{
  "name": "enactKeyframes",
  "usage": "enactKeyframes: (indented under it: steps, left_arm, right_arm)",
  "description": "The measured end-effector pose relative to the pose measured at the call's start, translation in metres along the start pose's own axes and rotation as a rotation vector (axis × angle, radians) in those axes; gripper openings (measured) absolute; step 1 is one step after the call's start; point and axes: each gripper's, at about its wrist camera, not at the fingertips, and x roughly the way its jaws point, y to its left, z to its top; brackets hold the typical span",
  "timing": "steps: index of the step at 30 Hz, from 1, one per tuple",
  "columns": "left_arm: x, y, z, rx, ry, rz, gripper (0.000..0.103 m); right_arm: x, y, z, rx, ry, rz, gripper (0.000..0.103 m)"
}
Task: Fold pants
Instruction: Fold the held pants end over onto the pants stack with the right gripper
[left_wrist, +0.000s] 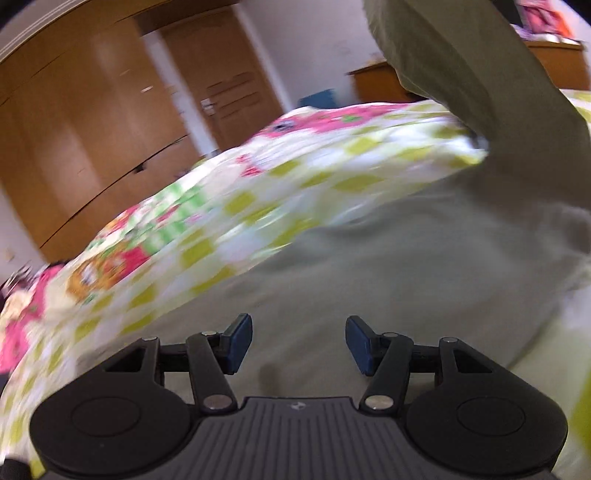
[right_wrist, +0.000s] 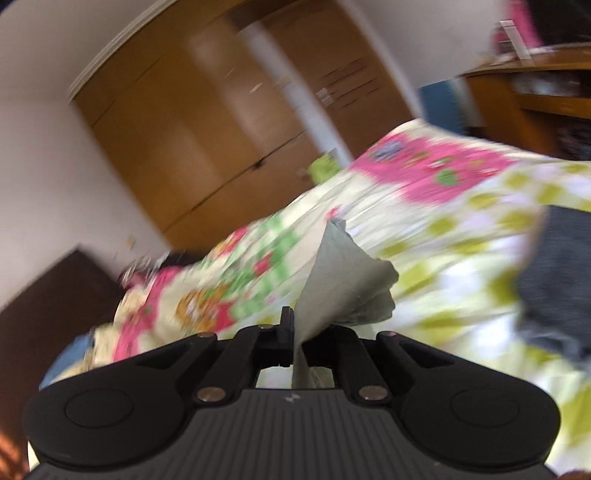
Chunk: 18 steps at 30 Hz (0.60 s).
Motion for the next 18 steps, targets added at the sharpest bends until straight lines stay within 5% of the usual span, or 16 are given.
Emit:
enactKeyframes:
  steps: [4,9,13,18]
  left_arm:
    - [-0.004,0.056,-0.027,-0.111,0.057,0.093,0.07]
    - [-0.008,0.112,-0.059,-0.248,0.109,0.178,0.071]
    - [-0.012,0.134,-0.074,-0.317,0.114,0.17,0.074]
    - [-0.014,0.141,-0.082,-0.322,0.109,0.153,0.077]
  right_arm:
    - [0.09,0.089,-0.048,-0.166,0.16,0.08,0.005]
    - [0.171,0.179,-0.136,-0.46,0.342,0.068,0.005]
    - [0.185,0.213,-0.199,-0.688,0.441,0.038,0.005]
    - [0.175,0.236,-0.232,-0.908,0.451,0.025,0.009]
